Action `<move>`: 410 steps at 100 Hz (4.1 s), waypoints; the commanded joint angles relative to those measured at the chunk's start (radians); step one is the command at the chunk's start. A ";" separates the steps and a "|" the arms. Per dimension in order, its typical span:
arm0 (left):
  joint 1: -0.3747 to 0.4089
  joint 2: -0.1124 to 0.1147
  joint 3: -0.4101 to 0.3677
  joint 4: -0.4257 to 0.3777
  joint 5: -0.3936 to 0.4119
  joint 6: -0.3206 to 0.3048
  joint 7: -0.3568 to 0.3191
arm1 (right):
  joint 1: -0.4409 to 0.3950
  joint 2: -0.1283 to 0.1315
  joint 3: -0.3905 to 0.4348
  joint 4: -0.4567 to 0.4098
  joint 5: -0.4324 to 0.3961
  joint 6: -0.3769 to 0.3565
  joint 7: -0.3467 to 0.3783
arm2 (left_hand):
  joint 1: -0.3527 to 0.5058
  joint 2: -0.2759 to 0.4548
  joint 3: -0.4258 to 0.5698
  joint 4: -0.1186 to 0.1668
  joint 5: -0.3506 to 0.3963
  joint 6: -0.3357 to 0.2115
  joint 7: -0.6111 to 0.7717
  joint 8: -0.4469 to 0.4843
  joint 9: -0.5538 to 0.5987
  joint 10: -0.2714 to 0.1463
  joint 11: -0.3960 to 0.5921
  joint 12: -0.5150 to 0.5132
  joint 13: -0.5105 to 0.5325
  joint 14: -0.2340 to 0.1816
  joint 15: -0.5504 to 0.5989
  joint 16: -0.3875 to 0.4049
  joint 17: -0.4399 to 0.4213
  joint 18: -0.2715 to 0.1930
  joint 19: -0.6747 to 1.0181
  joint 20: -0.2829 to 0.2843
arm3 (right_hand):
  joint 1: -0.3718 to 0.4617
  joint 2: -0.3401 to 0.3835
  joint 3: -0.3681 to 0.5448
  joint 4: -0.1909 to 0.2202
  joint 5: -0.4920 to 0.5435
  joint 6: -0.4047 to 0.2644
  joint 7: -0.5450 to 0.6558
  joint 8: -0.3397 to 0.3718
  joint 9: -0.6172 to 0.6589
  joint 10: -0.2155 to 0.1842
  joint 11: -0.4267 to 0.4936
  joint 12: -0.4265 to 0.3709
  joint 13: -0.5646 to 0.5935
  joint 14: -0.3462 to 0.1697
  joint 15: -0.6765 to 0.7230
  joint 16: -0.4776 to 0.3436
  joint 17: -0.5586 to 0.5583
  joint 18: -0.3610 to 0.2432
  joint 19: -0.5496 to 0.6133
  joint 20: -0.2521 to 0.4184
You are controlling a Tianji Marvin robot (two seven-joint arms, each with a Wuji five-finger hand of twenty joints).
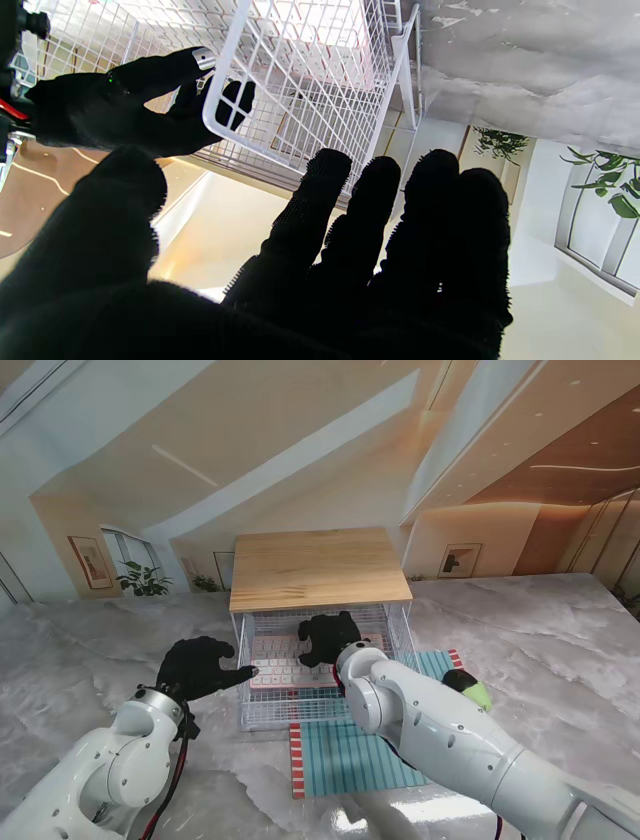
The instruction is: Unroll the mouse pad and set up the keyboard and mouse from the tabletop organizer
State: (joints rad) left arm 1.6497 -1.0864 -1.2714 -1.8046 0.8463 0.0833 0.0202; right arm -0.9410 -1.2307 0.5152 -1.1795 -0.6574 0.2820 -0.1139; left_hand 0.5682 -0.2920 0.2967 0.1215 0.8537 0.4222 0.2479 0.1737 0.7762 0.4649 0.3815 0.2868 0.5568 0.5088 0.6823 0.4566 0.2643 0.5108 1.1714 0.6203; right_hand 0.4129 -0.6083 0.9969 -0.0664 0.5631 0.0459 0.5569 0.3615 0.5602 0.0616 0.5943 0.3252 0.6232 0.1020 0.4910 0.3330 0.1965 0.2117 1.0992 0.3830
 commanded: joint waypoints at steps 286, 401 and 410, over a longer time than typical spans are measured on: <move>-0.074 0.004 0.085 0.047 0.012 0.059 -0.065 | 0.202 -0.212 -0.151 0.476 0.305 -0.037 0.093 | 0.181 -0.245 0.494 0.040 0.193 -0.025 0.526 0.025 0.468 0.002 0.224 0.070 0.586 0.042 0.274 0.036 0.596 0.123 0.331 -0.108 | -0.117 0.214 -0.134 0.013 -0.021 -0.018 0.085 0.036 0.159 0.034 0.058 0.023 -0.252 -0.145 -0.038 -0.017 -0.301 -0.097 -0.356 -0.118; -0.086 0.002 0.100 0.056 -0.008 0.062 -0.061 | 0.181 -0.117 -0.080 0.343 0.382 -0.126 0.226 | 0.183 -0.245 0.498 0.036 0.193 -0.024 0.532 0.018 0.467 0.001 0.222 0.069 0.584 0.043 0.274 0.037 0.596 0.126 0.335 -0.116 | -0.112 0.120 -0.113 0.023 0.019 -0.120 0.096 0.134 0.050 0.010 0.420 0.297 0.380 0.053 0.241 0.040 0.485 0.165 0.301 0.077; -0.087 0.001 0.101 0.057 -0.011 0.062 -0.059 | 0.180 -0.100 -0.076 0.316 0.387 -0.131 0.257 | 0.183 -0.244 0.498 0.036 0.193 -0.024 0.532 0.018 0.467 0.002 0.222 0.069 0.584 0.043 0.274 0.037 0.596 0.126 0.335 -0.117 | -0.105 0.081 -0.097 0.022 0.001 -0.131 0.085 0.135 0.021 0.006 0.386 0.271 0.379 0.030 0.272 0.049 0.548 0.137 0.349 0.088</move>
State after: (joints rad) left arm 1.5625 -1.0798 -1.1779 -1.7482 0.8401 0.1496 -0.0253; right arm -0.7409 -1.3429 0.4465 -0.8474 -0.2772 0.1606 0.0977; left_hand 0.6992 -0.5067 0.7614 0.1835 1.0490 0.3946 0.7702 0.2007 1.2051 0.4277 0.5891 0.3465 1.0964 0.4936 0.9299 0.4827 0.8305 0.6481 1.4582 0.5149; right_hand 0.2956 -0.4935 0.8850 -0.0579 0.5672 -0.0594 0.6535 0.4851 0.6194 0.0831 0.9909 0.6112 0.7789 0.1366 0.3813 0.2821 0.6780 0.3649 1.3180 0.4476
